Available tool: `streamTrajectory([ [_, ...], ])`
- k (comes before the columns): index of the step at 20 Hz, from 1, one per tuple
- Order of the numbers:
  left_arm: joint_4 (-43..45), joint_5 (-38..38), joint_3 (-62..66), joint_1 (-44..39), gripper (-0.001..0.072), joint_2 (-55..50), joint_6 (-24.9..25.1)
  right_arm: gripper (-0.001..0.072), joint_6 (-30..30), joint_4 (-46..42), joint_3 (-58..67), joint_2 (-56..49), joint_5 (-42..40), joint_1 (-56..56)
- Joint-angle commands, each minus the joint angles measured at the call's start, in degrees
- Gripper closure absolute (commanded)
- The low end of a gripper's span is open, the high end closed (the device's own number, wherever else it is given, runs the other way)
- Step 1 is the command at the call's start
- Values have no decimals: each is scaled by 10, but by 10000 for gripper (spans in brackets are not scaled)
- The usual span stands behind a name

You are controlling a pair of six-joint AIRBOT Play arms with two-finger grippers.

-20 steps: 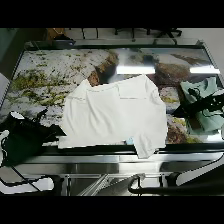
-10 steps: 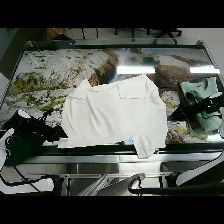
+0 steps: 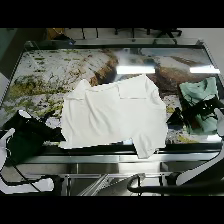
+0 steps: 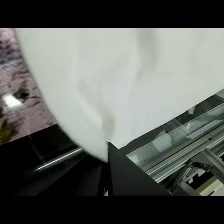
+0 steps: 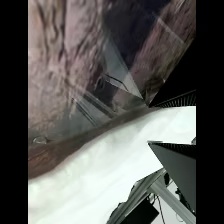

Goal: Fold the shirts.

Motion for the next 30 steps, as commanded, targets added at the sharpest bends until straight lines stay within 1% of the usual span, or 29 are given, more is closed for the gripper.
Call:
streamTrajectory([
  [1,-3,-1,1,0,693,0,5,437,-9,-12,-46,9,-2,21],
  [3,-4,2,1,0,693,0,5,444,-19,-3,-66,13,-20,34],
  [4,-5,1,1,0,693,0,4,487,-25,17,-66,13,-20,39],
  [6,-9,-3,3,0,694,1,4,489,-41,78,-65,21,-14,43],
  [7,-9,-9,10,0,694,3,4,635,-47,109,-64,29,-3,42],
  [8,-9,-20,24,0,694,6,4,689,-54,131,-64,42,3,40],
  [10,-23,-39,64,0,694,33,0,690,-55,156,-62,85,4,30],
  [11,-45,-46,89,2,695,53,0,691,-62,176,-56,113,4,24],
  [13,-130,-57,144,13,694,104,0,691,-76,248,-35,176,3,7],
  [16,-283,-58,245,43,694,189,6,691,-115,412,3,288,-18,-19],
  [17,-324,-59,279,56,694,212,6,690,-130,449,16,328,-35,-25],
  [19,-390,-59,341,90,694,261,5,690,-140,463,30,402,-85,-26],
  [21,-429,-49,376,125,694,306,5,691,-141,475,38,465,-139,-27],
  [23,-433,-26,405,161,694,343,2,691,-172,505,58,512,-192,-27],
  [25,-433,-9,441,205,694,363,-9,691,-204,507,96,543,-257,-27],
  [27,-433,5,493,233,694,352,-33,691,-233,495,142,549,-309,-27],
  [29,-426,5,552,247,694,316,-57,691,-234,457,183,538,-349,-27],
  [30,-420,-2,575,250,695,295,-66,691,-234,457,189,525,-350,-26],
])
